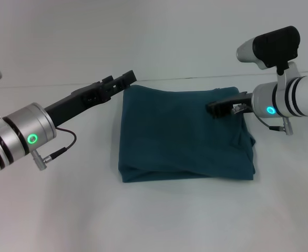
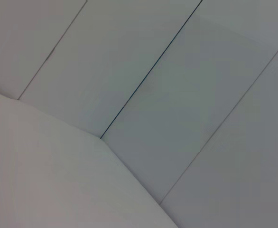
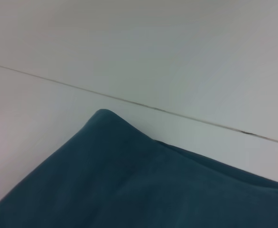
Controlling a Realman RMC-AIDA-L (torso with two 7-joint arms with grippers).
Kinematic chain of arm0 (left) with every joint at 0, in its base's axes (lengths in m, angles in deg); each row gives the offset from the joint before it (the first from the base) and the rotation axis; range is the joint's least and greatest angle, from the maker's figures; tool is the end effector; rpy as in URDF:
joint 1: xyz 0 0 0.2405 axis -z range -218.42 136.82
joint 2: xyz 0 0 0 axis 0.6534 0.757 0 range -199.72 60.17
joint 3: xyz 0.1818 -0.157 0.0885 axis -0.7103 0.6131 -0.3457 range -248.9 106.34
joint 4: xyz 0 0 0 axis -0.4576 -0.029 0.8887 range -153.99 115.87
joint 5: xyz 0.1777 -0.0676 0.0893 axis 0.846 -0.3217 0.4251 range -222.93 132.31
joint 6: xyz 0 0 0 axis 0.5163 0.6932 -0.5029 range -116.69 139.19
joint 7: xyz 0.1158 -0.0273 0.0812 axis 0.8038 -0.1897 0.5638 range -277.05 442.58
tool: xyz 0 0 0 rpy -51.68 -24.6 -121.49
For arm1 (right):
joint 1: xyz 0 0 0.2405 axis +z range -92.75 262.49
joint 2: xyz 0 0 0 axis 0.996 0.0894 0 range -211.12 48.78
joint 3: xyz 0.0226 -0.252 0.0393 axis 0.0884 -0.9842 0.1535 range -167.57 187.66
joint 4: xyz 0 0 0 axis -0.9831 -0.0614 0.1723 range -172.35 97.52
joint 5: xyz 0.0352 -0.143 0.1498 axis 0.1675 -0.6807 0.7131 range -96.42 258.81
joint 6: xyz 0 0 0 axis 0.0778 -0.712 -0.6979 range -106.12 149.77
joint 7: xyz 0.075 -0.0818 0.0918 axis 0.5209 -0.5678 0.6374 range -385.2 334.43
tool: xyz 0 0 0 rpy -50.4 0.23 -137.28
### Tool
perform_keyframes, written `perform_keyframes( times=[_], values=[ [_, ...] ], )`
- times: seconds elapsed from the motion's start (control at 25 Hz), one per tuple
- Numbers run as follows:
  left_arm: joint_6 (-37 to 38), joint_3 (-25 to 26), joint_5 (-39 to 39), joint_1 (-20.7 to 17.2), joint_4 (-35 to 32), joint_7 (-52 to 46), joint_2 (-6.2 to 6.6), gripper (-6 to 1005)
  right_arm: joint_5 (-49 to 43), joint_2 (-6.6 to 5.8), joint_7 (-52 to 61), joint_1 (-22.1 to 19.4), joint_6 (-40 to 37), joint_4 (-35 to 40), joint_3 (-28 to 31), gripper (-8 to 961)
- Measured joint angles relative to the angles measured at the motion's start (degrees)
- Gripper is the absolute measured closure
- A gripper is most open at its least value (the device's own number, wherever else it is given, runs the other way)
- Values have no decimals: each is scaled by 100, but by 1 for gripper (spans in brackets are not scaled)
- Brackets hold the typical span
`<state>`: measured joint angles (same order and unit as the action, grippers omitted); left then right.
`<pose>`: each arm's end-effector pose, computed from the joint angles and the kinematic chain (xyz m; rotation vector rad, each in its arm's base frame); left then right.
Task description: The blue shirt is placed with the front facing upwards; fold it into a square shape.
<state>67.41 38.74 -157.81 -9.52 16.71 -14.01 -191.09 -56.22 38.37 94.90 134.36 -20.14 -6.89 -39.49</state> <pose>-0.2042 0.3956 -0.0293 -2.1820 -1.1623 -1.1236 0.2344 0.4566 -0.0248 -2.2320 0.9973 0.1119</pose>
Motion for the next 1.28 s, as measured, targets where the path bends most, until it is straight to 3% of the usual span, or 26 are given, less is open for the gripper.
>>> perform_keyframes(
  times=[1.08,1.28],
  values=[
    [86,2,-5,7,0,1,-56,202,13,-21,-428,-62,1677,-700,-3,906],
    [87,9,-4,-4,0,1,-58,202,267,-2,-530,-19,1398,-532,-3,906]
  ],
)
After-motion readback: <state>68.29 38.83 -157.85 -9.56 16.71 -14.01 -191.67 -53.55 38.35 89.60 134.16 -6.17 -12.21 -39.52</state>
